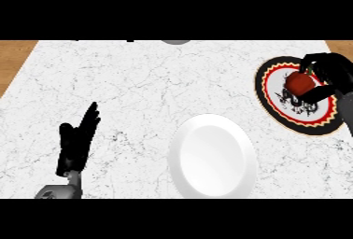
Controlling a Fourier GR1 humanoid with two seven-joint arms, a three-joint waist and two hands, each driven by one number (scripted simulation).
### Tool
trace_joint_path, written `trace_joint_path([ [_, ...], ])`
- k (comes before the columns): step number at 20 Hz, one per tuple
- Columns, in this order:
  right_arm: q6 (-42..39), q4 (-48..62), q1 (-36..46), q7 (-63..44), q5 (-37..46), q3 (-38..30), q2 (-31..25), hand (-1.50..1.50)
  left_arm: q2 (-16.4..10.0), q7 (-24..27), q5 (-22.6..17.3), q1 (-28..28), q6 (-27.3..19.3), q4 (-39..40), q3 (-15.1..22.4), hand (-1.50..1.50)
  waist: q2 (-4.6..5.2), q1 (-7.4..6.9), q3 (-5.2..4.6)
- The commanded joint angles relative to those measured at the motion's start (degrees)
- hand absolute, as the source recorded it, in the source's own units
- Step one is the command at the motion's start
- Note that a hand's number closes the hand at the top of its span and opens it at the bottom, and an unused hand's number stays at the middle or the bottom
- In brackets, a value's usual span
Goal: Pick the bell pepper from the plate and place it in the plate
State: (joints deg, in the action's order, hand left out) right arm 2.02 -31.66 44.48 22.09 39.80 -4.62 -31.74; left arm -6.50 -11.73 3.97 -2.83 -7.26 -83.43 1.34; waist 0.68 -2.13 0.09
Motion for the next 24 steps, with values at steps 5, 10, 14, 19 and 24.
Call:
trace_joint_path([
  [5, -7.58, 15.78, 3.32, 6.00, 4.68, 2.79, -3.21, -1.50, -0.20, -2.08, 0.17, 0.69, 0.84, -2.29, 0.87, 0.00, 0.40, -0.97, 0.08],
  [10, -10.25, 19.44, 6.84, 13.68, 4.74, 2.36, -3.10, -1.50, 0.98, -0.44, 1.55, -2.35, -0.93, 0.71, 0.67, 0.00, 0.65, -0.96, 0.11],
  [14, -16.81, 18.63, 6.43, 23.90, -2.76, -3.99, -4.90, -1.50, 1.48, -1.22, 1.56, -0.53, -0.92, 0.06, 1.26, 0.00, 0.20, -0.08, 0.13],
  [19, -26.20, 22.58, 7.12, 26.04, -14.56, -15.28, -5.95, -1.50, 0.14, 0.54, 0.53, -1.06, -0.05, 1.46, -0.62, 0.00, 0.42, 0.24, 0.19],
  [24, -33.24, 25.20, 5.46, 25.90, -17.07, -17.50, -9.04, -1.50, 0.96, -2.39, 1.60, -0.79, -0.63, -1.86, 1.22, 0.00, 0.44, -0.50, 0.22],
])
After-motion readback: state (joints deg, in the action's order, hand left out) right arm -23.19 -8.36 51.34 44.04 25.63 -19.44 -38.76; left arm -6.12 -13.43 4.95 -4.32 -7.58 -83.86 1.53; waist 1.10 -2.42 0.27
